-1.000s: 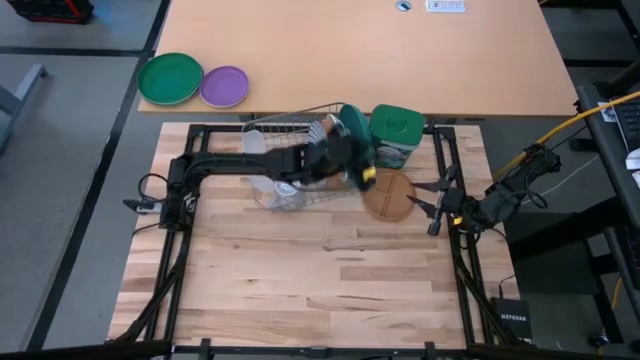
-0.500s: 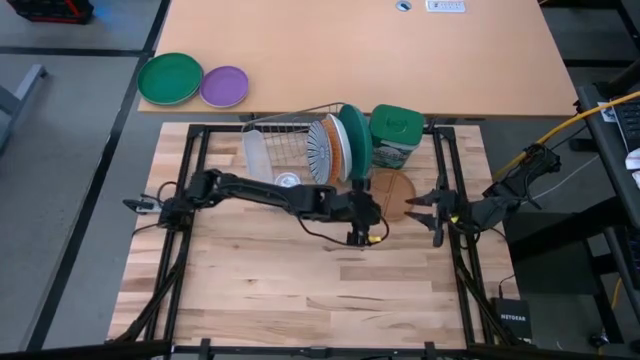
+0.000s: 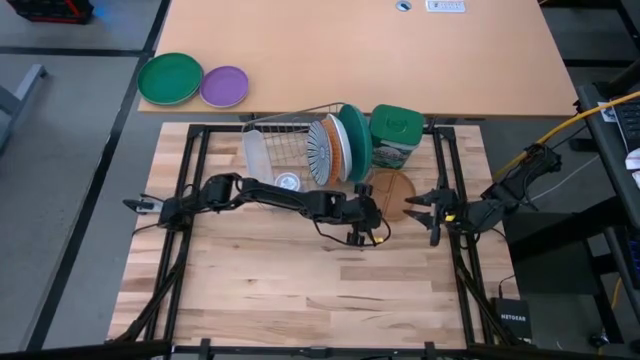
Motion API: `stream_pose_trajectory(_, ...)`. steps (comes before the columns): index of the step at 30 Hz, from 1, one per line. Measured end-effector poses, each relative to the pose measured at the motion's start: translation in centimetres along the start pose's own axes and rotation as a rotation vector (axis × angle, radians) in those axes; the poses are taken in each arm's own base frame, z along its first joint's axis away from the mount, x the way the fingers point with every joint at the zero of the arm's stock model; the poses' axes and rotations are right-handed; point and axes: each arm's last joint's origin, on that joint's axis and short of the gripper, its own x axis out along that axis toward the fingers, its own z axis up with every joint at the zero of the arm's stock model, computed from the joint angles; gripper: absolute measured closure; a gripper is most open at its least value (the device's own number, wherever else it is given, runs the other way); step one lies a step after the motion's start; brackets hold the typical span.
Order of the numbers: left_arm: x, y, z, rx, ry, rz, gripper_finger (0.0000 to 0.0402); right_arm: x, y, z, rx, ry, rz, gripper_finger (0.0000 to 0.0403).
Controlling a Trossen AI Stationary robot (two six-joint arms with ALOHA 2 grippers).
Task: Sort dishes
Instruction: Put the brown plate in the dish rack
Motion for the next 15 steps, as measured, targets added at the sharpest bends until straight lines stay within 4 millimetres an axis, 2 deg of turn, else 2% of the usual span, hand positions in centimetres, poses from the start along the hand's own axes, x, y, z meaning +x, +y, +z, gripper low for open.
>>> stream_pose_trajectory(8,1.3,-0.4,-0.1,0.079,-0.052,-0.002,0.0271,0.7,0.6,-0.4,-0.045,0.033,-0.024,0.0246)
stream_pose_trajectory(15,2.8,-0.6,-1.5,0.069,-0.025,-0.047,0.0271,1.4,1.3,-0.9,-0.072,0.069,-0.040,0.0246)
